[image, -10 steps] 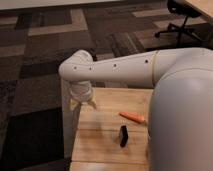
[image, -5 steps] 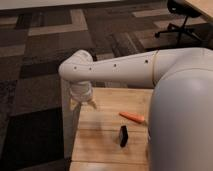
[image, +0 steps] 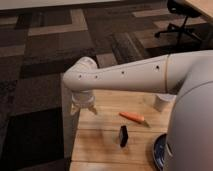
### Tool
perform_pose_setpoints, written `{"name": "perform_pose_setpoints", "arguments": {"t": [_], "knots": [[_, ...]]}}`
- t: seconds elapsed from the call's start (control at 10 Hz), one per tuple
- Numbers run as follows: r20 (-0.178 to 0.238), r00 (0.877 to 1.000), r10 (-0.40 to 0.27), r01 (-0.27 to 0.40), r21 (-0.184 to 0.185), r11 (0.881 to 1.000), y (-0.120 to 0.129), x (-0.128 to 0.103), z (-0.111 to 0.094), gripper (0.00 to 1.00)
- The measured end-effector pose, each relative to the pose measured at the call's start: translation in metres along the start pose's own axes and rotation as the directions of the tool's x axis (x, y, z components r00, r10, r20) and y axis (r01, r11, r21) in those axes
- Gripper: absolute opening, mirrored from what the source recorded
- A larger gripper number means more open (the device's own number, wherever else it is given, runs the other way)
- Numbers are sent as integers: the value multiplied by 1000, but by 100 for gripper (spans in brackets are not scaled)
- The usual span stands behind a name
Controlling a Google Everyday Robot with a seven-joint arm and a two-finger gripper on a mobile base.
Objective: Knock the eraser over
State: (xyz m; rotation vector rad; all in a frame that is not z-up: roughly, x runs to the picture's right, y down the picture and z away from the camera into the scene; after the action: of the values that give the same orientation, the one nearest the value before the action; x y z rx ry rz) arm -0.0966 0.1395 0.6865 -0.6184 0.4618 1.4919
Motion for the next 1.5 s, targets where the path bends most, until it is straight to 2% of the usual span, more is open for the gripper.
{"name": "perform_pose_setpoints", "arguments": {"t": [0.3,0.5,0.8,1.1,1.3,1.5], "knots": [[-22,1000,9,-9,-1,1000,-19,19,10,65],[-50,999,-6,5,-21,1000,-29,32,17,65],[-63,998,7,-9,-30,1000,-44,38,19,65],[-74,997,25,-26,-18,999,-62,45,16,65],[-83,995,56,-55,9,998,-83,52,10,65],[-85,995,61,-60,14,998,-86,53,10,65]]}}
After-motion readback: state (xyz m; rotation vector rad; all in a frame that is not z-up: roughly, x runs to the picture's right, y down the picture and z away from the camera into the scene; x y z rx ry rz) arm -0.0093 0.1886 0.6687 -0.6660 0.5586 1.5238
